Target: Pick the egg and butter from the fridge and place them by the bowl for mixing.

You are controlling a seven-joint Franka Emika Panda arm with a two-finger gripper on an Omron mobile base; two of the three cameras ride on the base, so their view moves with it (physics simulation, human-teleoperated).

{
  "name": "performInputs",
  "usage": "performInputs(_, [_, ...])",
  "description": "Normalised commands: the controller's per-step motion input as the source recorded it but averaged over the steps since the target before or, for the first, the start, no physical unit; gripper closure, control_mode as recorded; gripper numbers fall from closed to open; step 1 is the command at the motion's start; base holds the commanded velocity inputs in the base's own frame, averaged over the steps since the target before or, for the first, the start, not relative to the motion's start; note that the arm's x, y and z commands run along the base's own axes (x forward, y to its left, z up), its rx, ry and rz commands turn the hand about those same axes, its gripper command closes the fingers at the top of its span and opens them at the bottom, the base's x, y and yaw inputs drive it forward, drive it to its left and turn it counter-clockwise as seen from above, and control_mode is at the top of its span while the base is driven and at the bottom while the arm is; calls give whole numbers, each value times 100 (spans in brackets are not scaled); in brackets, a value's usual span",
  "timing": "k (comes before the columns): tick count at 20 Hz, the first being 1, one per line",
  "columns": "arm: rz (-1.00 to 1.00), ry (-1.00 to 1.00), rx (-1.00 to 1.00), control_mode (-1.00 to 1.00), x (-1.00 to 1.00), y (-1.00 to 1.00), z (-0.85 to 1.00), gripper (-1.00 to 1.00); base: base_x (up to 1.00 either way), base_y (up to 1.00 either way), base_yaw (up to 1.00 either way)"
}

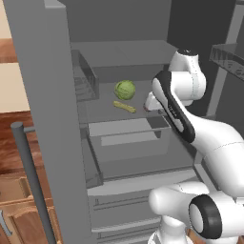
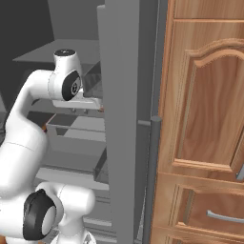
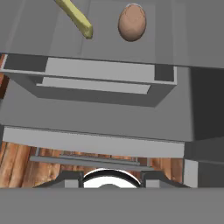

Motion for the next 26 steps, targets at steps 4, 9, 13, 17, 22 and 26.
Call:
performInputs(4, [0, -8, 2, -100, 1, 0, 3, -100, 0, 0, 0])
performInputs(9, [0, -16, 2, -100, 20, 0, 4, -100, 0, 0, 0])
performInputs(13, [1, -7, 0, -100, 26, 0, -1, -100, 0, 0, 0])
performInputs(17, [0, 0, -1, -100, 46, 0, -14, -100, 0, 0, 0])
performInputs(22, [0, 0, -7, -100, 57, 0, -33, -100, 0, 0, 0])
performInputs(26, [0, 0, -8, -100, 59, -3, -44, -100, 0, 0, 0])
